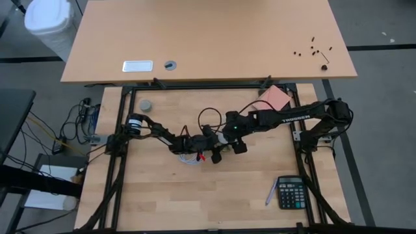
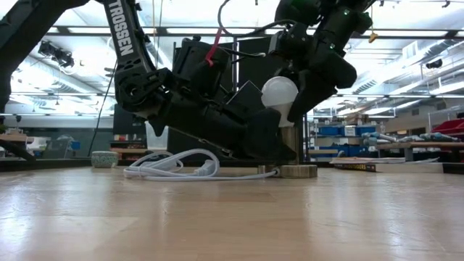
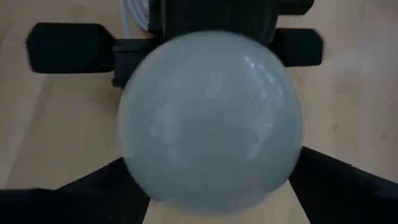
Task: Screw lightbulb
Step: Insert the lightbulb into the lamp
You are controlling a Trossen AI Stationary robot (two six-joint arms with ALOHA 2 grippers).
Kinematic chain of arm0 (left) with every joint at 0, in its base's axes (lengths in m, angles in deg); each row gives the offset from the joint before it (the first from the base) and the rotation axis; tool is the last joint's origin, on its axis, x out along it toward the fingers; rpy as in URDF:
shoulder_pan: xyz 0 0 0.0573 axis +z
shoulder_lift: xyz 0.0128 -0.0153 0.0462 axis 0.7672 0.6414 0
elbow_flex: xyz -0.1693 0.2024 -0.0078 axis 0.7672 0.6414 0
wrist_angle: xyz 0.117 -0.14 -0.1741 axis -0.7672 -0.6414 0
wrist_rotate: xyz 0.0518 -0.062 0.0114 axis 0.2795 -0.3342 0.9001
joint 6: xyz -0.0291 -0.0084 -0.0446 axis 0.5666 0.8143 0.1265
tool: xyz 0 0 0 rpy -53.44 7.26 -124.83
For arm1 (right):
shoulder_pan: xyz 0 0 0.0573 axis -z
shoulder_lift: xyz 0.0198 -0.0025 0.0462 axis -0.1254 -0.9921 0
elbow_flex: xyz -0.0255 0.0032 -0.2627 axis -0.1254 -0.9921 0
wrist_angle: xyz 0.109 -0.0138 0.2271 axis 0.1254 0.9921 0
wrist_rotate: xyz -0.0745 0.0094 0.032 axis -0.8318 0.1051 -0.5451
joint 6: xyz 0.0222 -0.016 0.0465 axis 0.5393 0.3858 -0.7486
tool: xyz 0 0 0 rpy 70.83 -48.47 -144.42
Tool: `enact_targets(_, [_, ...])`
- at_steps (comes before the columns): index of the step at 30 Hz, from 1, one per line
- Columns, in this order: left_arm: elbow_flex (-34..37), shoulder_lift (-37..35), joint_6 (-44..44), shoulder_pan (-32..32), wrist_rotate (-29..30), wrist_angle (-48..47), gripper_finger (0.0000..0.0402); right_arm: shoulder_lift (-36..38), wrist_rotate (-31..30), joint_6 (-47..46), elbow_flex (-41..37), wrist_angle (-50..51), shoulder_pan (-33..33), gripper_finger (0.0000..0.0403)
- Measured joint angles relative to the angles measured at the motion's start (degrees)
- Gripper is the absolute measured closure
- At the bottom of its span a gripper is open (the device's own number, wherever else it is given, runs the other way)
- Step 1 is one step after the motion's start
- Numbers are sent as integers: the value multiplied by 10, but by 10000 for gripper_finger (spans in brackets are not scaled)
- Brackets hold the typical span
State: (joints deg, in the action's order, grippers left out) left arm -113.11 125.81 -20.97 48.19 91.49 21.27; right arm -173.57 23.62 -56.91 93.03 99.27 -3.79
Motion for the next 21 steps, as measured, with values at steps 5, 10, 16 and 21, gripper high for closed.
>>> enact_targets(5, [0, 0, 1, 0, 0, 0, 211, 0, -42, -23, 0, -14, -22, 59])
enact_targets(10, [0, 0, 1, 0, 0, 0, 211, 0, -43, -46, 0, -42, -34, 59])
enact_targets(16, [0, 0, 1, 0, -3, -1, 211, 0, -32, -60, 0, -55, -34, 59])
enact_targets(21, [0, 0, 5, 0, -3, 0, 211, -2, -30, -60, 0, -61, -35, 66])
